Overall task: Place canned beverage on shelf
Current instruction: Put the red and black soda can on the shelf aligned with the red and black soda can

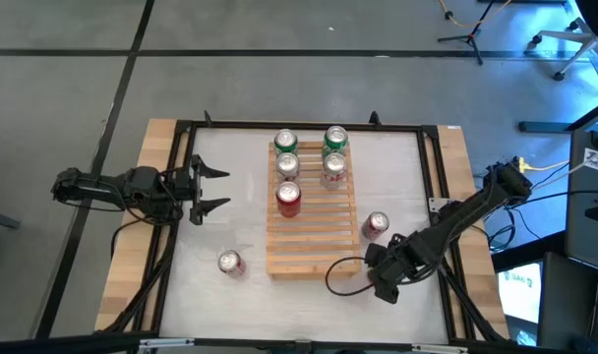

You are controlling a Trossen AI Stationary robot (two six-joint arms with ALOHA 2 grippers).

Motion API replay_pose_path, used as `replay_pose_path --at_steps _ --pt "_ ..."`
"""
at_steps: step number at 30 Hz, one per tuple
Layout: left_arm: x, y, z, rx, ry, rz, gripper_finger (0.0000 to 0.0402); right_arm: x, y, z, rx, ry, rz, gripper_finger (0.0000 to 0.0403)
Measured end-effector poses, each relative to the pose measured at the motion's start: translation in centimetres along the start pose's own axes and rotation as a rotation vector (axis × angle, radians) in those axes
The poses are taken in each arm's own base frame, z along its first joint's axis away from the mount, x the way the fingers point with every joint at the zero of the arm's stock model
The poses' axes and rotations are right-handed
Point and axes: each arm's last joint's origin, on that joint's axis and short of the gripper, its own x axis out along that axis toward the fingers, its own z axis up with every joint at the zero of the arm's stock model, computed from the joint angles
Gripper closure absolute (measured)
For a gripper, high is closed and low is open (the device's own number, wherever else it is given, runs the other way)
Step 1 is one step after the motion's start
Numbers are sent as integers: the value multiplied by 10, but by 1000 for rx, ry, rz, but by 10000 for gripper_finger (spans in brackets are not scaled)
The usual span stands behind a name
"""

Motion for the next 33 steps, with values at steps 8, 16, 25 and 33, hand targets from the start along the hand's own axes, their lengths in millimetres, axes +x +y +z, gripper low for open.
replay_pose_path --at_steps 8,16,25,33 --pt "0 0 0 0 0 0 72 7 1 2 -24 -14 -38 20" --pt "0 0 0 0 0 0 72 6 0 2 -53 -25 -59 31" --pt "0 0 0 0 0 0 72 6 -1 2 -123 -13 -70 111" --pt "0 0 0 0 0 0 72 6 -2 2 -310 -8 -72 76"
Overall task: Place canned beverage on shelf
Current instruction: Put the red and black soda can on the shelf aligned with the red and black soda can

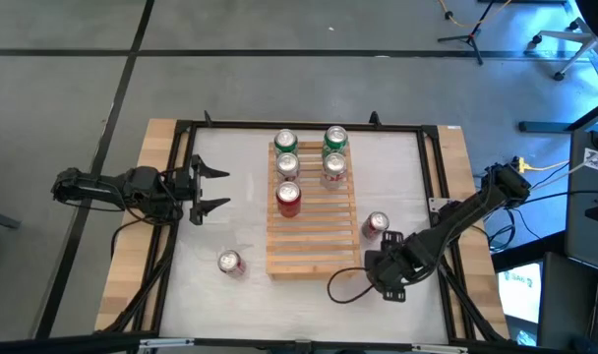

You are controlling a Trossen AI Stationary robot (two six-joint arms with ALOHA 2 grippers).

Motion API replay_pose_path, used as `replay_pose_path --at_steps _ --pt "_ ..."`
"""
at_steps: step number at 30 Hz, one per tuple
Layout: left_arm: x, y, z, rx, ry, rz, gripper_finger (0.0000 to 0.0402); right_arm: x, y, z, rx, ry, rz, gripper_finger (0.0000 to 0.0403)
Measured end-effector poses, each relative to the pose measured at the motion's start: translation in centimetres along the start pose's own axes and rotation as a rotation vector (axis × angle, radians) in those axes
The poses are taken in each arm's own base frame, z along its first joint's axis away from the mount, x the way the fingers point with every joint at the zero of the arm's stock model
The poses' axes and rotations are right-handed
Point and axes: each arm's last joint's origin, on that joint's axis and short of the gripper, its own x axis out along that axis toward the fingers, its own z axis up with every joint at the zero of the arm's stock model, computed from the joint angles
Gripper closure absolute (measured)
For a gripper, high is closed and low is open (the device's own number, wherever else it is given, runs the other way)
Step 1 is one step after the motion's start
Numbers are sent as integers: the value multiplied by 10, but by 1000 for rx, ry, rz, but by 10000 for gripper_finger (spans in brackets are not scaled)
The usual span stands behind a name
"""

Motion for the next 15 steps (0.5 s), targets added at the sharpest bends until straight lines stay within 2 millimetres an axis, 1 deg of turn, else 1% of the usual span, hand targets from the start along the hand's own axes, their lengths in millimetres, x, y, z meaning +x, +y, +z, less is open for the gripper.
replay_pose_path --at_steps 3,10,15 --pt "0 0 0 0 0 0 72 0 0 0 -110 -1 -1 71" --pt "0 0 0 0 0 0 72 0 0 0 -364 -2 0 93" --pt "0 0 0 0 0 0 72 0 0 0 -485 -2 0 91"
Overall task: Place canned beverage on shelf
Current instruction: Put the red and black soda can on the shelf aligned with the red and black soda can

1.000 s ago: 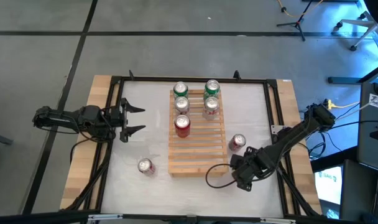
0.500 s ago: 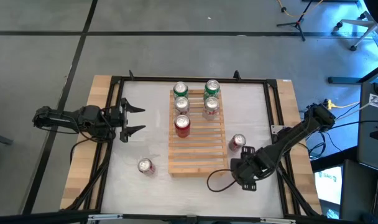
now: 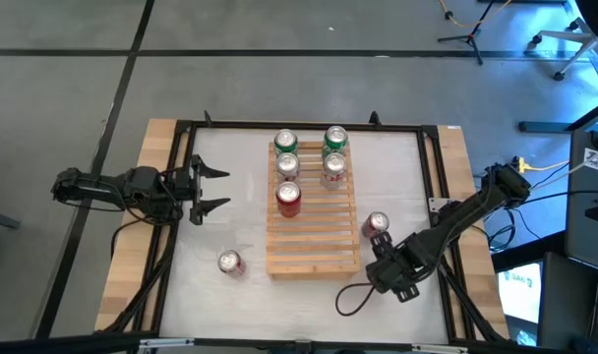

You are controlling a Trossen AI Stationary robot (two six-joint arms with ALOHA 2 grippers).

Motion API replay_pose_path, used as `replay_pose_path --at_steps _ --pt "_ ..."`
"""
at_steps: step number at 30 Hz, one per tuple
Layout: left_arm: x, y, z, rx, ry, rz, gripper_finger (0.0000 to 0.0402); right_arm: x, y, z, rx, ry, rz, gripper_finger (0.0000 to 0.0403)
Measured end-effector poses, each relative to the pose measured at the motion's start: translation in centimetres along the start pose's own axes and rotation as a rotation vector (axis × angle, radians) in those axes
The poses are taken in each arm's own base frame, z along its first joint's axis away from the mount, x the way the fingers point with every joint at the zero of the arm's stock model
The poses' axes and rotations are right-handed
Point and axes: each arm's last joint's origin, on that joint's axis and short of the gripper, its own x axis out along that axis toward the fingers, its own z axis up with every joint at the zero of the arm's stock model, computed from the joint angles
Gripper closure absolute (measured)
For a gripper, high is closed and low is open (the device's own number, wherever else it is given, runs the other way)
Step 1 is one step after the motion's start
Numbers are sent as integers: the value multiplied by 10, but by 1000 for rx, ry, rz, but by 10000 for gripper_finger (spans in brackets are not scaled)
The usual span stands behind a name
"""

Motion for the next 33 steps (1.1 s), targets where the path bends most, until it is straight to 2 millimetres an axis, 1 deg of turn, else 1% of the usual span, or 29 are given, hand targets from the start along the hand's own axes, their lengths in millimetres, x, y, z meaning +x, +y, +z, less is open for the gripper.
replay_pose_path --at_steps 6,18,27,33 --pt "0 0 0 0 0 0 72 0 0 0 -118 -1 0 85" --pt "0 0 0 0 0 0 72 0 1 2 -258 -18 12 84" --pt "0 0 0 0 0 0 72 0 2 -2 -473 20 87 84" --pt "0 0 0 0 0 0 72 0 2 -4 -594 33 100 84"
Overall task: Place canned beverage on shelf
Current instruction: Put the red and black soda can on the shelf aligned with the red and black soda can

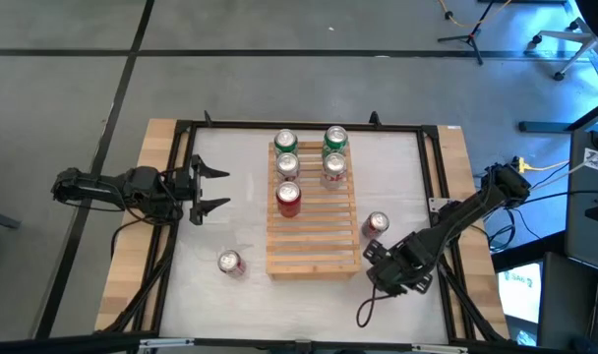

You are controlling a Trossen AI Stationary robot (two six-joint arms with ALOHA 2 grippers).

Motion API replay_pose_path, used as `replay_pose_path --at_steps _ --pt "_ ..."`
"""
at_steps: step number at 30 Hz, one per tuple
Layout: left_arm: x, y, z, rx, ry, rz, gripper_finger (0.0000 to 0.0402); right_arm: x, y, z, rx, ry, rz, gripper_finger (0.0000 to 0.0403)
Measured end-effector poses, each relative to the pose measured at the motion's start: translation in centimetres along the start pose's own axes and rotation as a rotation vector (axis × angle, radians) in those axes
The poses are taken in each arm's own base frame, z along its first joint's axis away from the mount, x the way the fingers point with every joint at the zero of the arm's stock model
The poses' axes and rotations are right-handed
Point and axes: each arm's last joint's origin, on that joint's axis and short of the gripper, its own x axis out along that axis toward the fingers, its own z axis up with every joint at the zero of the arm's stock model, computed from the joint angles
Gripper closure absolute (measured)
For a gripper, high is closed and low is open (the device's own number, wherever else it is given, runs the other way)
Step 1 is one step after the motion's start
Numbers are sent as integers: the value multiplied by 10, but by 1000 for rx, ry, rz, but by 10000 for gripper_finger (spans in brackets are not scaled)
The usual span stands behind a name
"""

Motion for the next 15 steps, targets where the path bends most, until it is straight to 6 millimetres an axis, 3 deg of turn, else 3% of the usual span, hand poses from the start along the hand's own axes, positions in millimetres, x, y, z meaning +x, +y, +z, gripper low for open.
replay_pose_path --at_steps 15 --pt "0 0 0 0 0 1 72 0 4 -9 -319 80 53 84"
